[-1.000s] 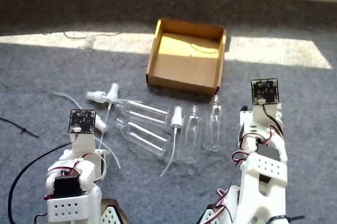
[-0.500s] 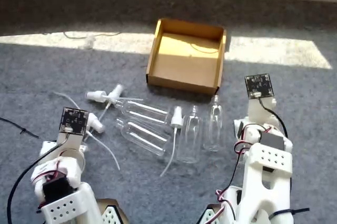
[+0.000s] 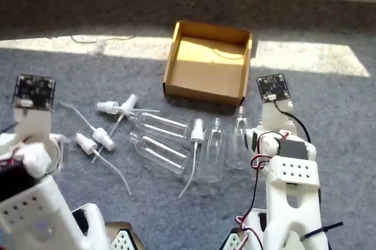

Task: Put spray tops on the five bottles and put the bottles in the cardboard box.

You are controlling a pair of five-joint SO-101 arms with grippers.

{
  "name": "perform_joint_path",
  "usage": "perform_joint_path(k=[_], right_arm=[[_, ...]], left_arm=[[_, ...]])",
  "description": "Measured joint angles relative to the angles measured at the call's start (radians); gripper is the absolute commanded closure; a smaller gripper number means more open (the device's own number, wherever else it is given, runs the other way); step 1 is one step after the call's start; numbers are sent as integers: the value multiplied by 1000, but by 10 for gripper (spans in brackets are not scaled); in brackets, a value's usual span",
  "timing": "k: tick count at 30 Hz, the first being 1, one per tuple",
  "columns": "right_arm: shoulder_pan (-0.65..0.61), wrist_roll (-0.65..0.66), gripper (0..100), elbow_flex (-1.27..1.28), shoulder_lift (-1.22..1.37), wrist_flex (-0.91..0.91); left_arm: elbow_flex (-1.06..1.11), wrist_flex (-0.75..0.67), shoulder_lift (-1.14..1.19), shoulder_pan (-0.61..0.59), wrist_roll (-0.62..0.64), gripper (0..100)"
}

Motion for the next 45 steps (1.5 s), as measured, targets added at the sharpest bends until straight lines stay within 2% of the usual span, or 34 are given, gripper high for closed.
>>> perform_joint_path(k=[3,6,12,15,18,22,25,28,30,33,38,45], right_arm=[[0,-6,995,0,0,0],[-2,-6,995,0,0,0],[-2,-6,995,0,0,0],[-2,-6,995,0,0,0],[-2,-6,995,0,0,0],[-2,-6,995,0,0,0],[-2,-6,995,0,0,0],[-2,-6,995,0,0,0],[-2,-6,995,0,0,0],[-2,-6,995,0,0,0],[-2,-6,995,0,0,0],[-2,-6,995,0,0,0]], left_arm=[[-176,35,282,40,138,778],[-247,38,465,58,278,778],[-193,-35,555,109,525,778],[-100,-115,555,189,551,778],[-35,-163,555,345,413,778],[-32,-172,555,534,106,780],[-32,-172,559,542,-265,780],[-32,-176,559,488,-651,779],[-32,-178,559,440,-845,779],[-32,-181,559,382,-919,779],[-32,-256,626,371,-919,778],[-55,-330,855,371,-919,778]])
